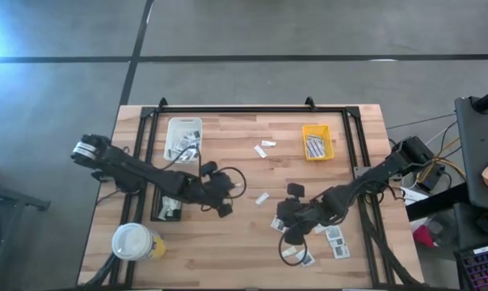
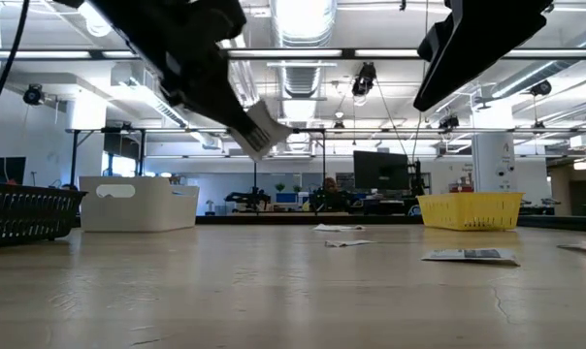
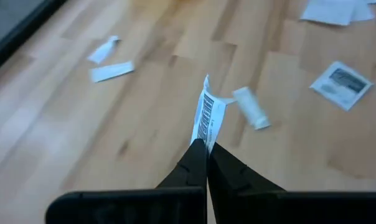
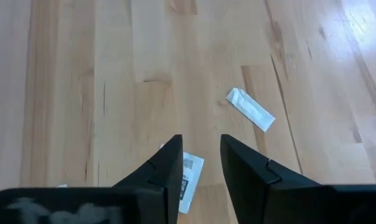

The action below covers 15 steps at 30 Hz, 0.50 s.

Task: Pick & Place First Aid Supplies
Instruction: Put the gray towelette pack into the white bin

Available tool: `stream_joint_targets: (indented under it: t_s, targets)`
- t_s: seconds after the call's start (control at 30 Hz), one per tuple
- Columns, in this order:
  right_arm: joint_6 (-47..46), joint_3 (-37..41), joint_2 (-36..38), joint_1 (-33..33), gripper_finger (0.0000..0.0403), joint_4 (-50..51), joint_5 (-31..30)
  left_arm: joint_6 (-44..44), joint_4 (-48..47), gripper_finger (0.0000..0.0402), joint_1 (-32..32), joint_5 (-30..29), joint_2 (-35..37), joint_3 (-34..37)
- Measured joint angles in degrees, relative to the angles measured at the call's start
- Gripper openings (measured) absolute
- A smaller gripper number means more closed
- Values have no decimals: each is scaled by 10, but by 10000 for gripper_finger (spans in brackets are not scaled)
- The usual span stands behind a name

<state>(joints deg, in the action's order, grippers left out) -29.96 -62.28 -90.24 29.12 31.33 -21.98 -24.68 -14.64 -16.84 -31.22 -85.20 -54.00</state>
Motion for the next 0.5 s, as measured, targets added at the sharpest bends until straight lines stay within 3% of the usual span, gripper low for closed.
stream_joint_targets:
  t_s: [0.23, 0.4, 0.5]
  targets:
    - [-1, 4, 0, 4, 86, -1, 0, -76, -160, 0, 5, -87, 68, 0]
    - [-1, 6, 0, 4, 73, -1, 0, -184, -287, 0, 19, -172, 108, 0]
    - [-1, 6, 0, 4, 67, -2, 0, -256, -355, 0, 36, -195, 123, 1]
